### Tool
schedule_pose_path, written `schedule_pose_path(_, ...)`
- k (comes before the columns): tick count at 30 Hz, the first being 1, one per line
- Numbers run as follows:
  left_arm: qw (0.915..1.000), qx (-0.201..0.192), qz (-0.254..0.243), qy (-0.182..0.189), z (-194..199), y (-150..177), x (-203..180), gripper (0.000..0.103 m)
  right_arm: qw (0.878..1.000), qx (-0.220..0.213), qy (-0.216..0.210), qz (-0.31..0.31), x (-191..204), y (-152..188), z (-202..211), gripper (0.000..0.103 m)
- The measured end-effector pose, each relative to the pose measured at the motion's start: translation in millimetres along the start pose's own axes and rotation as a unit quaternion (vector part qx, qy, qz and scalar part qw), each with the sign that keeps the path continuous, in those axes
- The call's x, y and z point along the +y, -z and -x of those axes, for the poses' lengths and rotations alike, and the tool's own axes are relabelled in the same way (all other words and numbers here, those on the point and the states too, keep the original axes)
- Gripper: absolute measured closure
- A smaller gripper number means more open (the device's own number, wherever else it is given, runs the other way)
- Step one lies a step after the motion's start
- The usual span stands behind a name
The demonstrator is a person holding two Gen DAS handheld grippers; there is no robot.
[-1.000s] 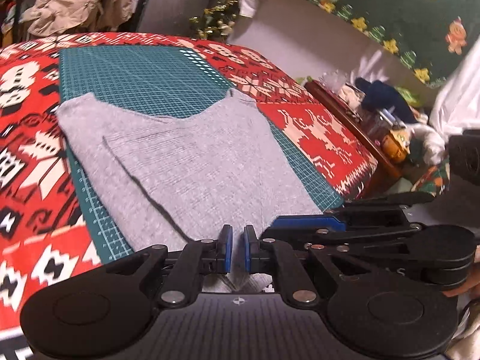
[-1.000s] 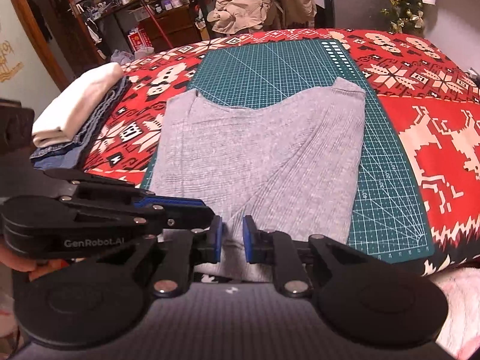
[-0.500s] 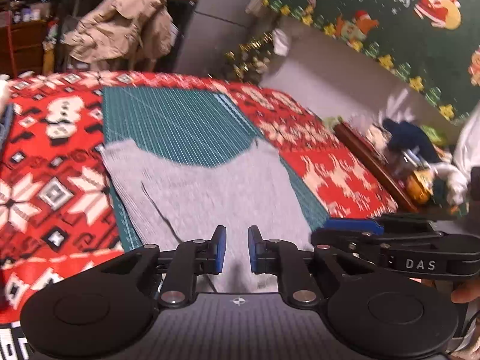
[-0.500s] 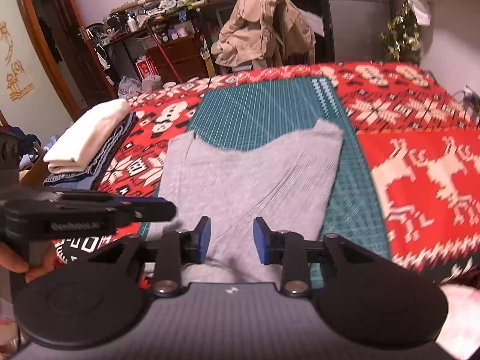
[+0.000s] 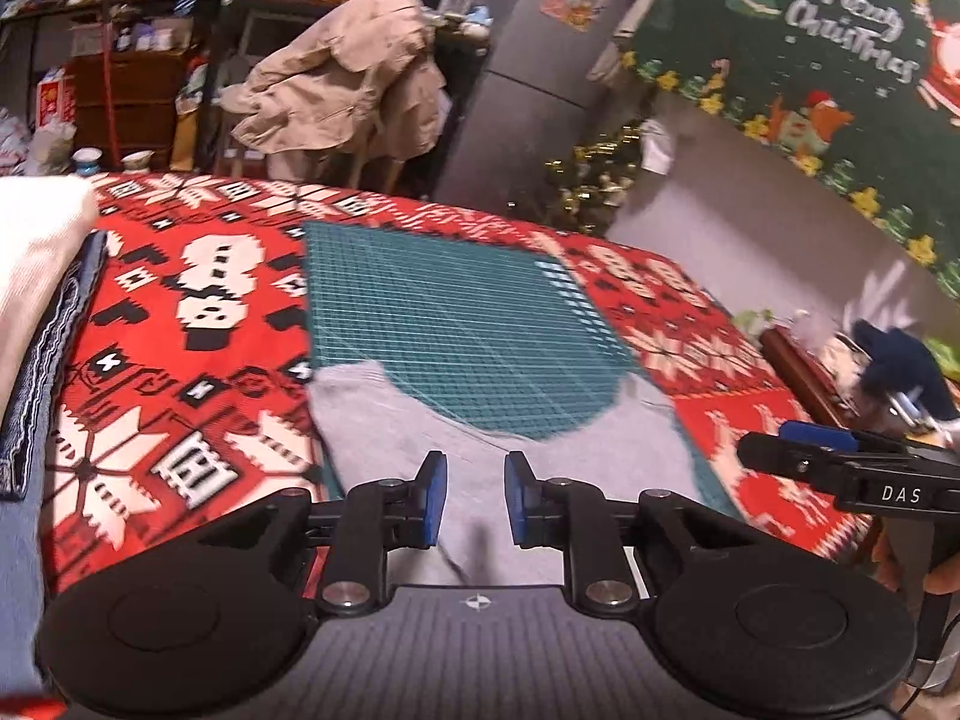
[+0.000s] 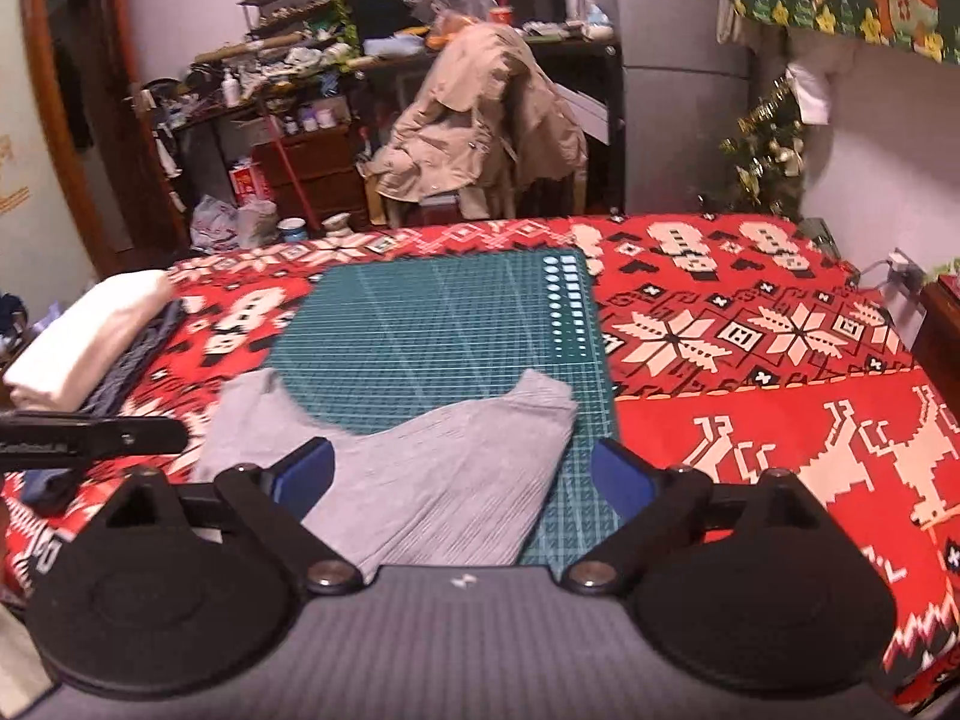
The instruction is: Fold clothes
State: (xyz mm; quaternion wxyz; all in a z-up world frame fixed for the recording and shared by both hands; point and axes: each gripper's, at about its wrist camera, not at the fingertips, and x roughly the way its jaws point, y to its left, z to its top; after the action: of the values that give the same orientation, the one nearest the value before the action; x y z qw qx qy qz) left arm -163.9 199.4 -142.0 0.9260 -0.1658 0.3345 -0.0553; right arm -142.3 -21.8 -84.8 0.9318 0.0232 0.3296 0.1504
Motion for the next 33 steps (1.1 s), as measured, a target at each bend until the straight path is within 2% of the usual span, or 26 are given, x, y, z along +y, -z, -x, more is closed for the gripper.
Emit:
schedule_pose_path(1,1.0,0.0,0.002,-0.002,-5,-2,6,0.087,1.0,-0.004,-0.001,-0.002,-3,-1,-6,0.026)
schedule_pose_path(3,1.0,0.003,0.006,-0.003,-15,-5,15,0.094,1.0,0.002,-0.026,-0.014,-8,-4,-20,0.041)
schedule_pose_path(5,1.0,0.005,0.005,-0.001,-22,-7,21,0.098,0.999,0.011,-0.03,-0.01,-10,-6,-35,0.057)
schedule_pose_path(6,1.0,0.005,0.003,0.001,-26,-8,23,0.098,0.999,0.014,-0.029,-0.006,-11,-6,-43,0.076)
schedule_pose_path(7,1.0,0.008,0.0,0.002,-30,-10,24,0.098,0.999,0.018,-0.026,-0.002,-11,-7,-50,0.09)
schedule_pose_path(12,0.9997,0.022,-0.01,0.004,-48,-17,26,0.098,0.999,0.033,-0.024,0.009,-9,-15,-82,0.091)
schedule_pose_path(15,0.9995,0.03,-0.005,0.004,-60,-21,31,0.098,0.998,0.052,-0.005,0.016,-7,-16,-100,0.091)
schedule_pose_path(18,0.9992,0.037,0.007,0.009,-69,-24,37,0.098,0.998,0.069,-0.004,0.009,-11,-13,-113,0.091)
schedule_pose_path(24,0.9992,0.031,0.016,0.018,-70,-28,39,0.098,0.998,0.066,0.0,-0.002,-10,-13,-111,0.09)
schedule_pose_path(25,0.9992,0.026,0.021,0.022,-67,-30,40,0.098,0.998,0.06,-0.001,-0.01,-12,-15,-108,0.086)
schedule_pose_path(29,0.9991,0.004,0.029,0.029,-53,-35,40,0.098,0.999,0.042,0.01,-0.027,-19,-24,-100,0.085)
schedule_pose_path(33,0.9991,0.012,0.031,0.025,-49,-31,41,0.098,0.998,0.05,0.027,-0.021,-25,-25,-109,0.086)
